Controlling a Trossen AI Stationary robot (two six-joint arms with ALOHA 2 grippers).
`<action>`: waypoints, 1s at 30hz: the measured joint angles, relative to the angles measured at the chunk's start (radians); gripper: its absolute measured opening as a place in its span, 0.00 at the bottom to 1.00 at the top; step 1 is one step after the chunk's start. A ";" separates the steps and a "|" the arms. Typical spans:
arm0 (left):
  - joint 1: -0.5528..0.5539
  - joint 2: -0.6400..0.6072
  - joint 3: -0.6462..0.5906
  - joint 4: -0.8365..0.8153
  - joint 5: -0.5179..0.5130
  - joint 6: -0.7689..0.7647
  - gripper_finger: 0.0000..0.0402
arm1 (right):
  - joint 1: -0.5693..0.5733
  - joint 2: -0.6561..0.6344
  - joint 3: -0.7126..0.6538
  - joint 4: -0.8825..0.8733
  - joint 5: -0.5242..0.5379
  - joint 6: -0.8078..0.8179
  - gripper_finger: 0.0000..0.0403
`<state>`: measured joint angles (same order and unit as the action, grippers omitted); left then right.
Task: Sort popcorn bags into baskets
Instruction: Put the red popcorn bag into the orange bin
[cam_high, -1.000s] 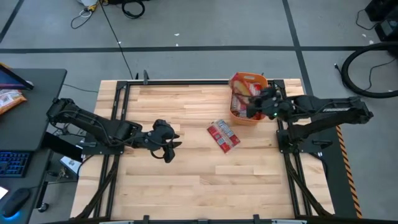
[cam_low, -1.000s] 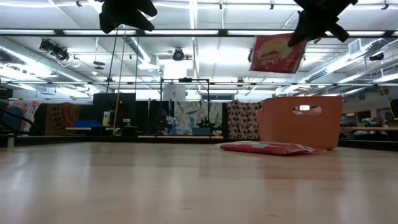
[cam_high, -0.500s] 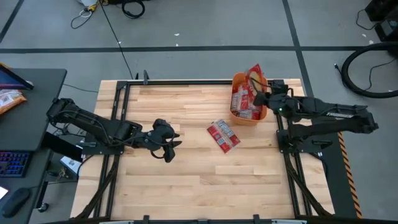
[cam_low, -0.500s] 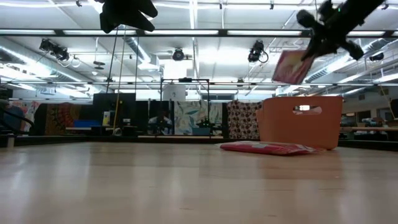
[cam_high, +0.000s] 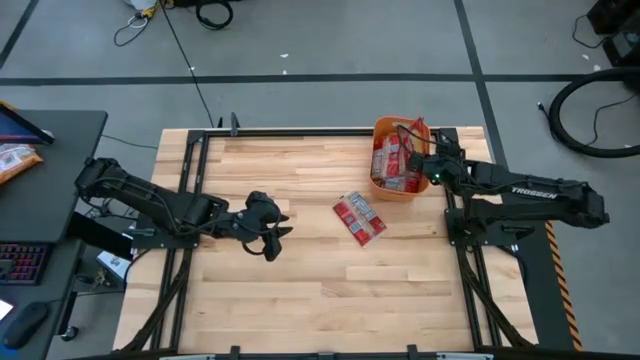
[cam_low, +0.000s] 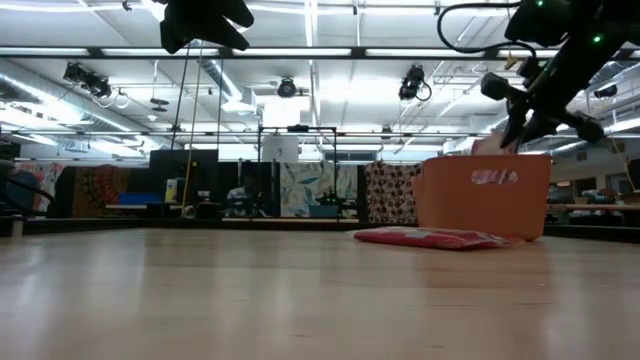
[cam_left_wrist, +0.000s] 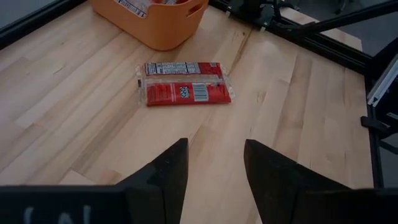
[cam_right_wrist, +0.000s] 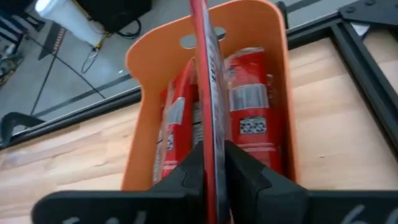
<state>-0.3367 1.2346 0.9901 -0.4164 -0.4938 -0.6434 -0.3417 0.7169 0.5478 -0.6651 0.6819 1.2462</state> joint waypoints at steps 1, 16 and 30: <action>0.000 0.000 0.000 0.000 0.000 0.000 0.40 | -0.012 0.000 0.000 0.000 -0.010 -0.005 0.13; 0.000 0.000 0.000 0.004 0.000 0.000 0.40 | -0.144 0.001 0.000 0.023 -0.329 -0.313 0.29; 0.000 0.000 0.000 0.052 0.000 0.000 0.40 | -0.188 0.005 0.125 -0.113 -0.364 -0.455 0.29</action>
<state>-0.3367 1.2350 0.9901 -0.3641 -0.4934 -0.6434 -0.5299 0.7223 0.6730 -0.7779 0.3179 0.7914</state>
